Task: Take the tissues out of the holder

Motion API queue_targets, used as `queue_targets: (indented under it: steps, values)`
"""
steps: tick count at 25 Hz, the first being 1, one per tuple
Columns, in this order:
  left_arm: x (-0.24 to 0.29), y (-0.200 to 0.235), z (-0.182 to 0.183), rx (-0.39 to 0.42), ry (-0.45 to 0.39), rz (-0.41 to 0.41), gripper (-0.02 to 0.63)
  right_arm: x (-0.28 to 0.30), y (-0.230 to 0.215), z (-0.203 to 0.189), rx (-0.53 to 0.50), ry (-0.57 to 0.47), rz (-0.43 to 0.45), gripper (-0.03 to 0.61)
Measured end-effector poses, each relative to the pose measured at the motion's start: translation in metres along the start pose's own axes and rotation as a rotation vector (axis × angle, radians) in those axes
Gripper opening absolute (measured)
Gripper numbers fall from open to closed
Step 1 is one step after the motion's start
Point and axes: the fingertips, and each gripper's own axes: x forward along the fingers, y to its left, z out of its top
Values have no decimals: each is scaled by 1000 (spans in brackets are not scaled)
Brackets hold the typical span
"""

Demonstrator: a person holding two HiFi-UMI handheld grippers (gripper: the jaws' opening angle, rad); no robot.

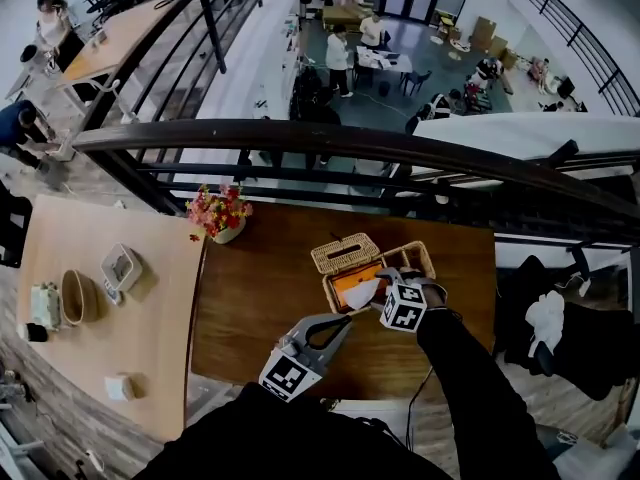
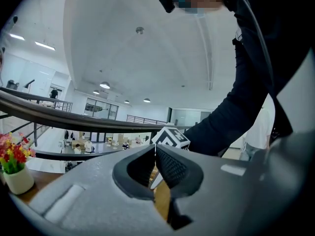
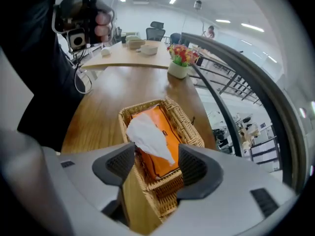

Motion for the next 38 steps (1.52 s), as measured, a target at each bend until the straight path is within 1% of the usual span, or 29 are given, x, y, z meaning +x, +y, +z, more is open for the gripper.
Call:
queue_targets:
  steps: [2,4,8,10,15,21,23,26,29,32,38]
  values:
    - [1,2,0,-5,-2,3,9,11,-3,-9,-52,64,17,278]
    - [1,4,-1,-11,-3,7,9,20,-7,-14,-96,104,19,282]
    - [1,8,-3,-17,-2,9,9,32,-11,-13,-146,144,45,295]
    - [2,9,-4,-19,-1,9,10,40,-11,-15,-165,164,68,312]
    - [1,16,-9,-27,6,19,9,60,-13,-16,-208,188,99,337]
    - [-3,23,-15,-33,13,27,9,66,-12,-16,-203,176,118,336]
    - [-3,24,-16,-40,8,29,9,65,-12,-15,-199,183,131,303]
    - [-2,24,-16,-42,16,30,9,61,-11,-14,-188,198,153,225]
    - [-1,24,-16,-48,15,28,9,58,-10,-14,-169,203,162,188]
    - [-2,25,-13,-51,8,27,9,55,-10,-12,-156,206,165,169]
    - [-3,24,-11,-41,12,28,9,46,-7,-12,-140,204,163,156]
